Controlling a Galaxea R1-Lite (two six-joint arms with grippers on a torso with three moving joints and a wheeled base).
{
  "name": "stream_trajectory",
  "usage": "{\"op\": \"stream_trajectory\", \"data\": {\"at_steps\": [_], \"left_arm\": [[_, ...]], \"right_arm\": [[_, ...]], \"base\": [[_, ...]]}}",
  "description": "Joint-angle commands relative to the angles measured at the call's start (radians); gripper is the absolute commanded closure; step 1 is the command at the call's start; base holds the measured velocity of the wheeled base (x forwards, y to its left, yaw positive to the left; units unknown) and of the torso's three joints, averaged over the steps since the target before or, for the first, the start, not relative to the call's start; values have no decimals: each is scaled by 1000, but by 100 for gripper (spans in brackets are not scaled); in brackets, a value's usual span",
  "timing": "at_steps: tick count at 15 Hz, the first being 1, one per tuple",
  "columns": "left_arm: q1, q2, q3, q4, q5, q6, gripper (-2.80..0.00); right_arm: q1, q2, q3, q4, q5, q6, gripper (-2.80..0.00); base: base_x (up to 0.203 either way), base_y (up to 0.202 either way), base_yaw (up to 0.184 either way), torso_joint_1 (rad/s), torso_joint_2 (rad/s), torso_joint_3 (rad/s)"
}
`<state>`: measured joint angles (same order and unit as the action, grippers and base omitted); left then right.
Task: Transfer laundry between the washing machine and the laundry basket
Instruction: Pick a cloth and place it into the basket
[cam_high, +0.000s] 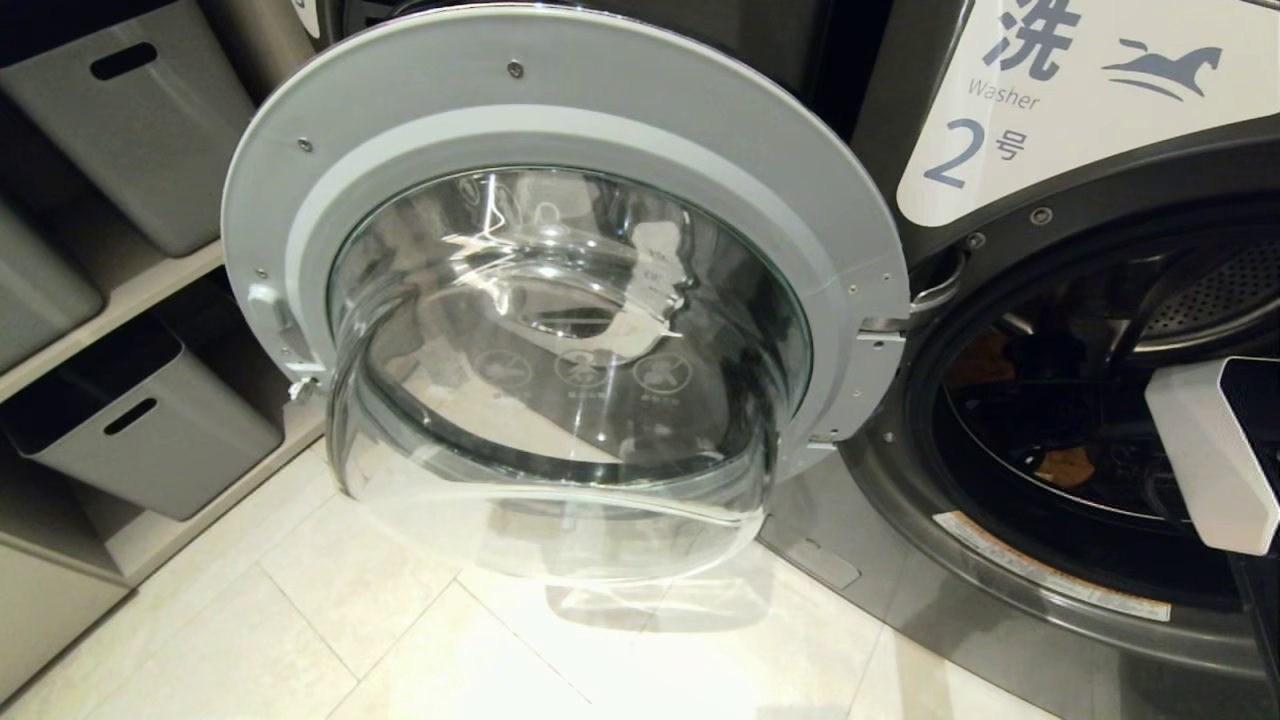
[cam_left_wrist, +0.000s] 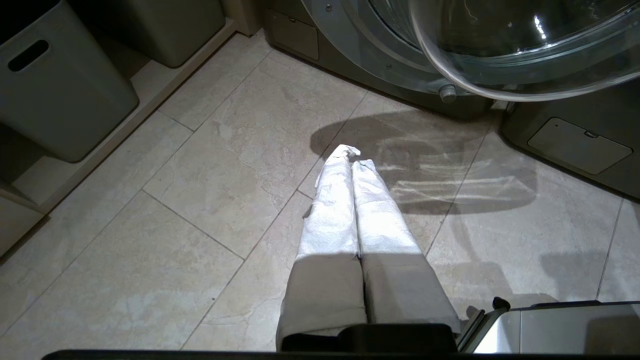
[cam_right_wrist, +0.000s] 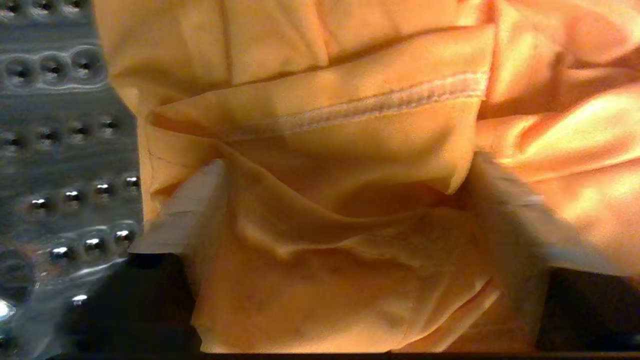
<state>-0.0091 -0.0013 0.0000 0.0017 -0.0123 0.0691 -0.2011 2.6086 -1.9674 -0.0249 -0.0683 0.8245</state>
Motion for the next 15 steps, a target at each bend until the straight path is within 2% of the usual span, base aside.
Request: {"op": "stream_trajectory", "data": {"at_steps": [1,8,12,15], "left_arm": [[0,0,0,0,0,0,0],[0,-1,0,0,0,1,0],[0,-2,0,0,0,1,0],[0,0,0,0,0,0,0]], "right_arm": [[0,10,1,2,2,4,0],[-8,-11,1,-1,-2,0,0],[-33,-70,2,0,-5,52,0],[-62,-92,6,6,-11,61,0]], "base": [[0,0,0,0,0,0],[0,0,0,0,0,0],[0,0,0,0,0,0],[0,0,0,0,0,0]]}}
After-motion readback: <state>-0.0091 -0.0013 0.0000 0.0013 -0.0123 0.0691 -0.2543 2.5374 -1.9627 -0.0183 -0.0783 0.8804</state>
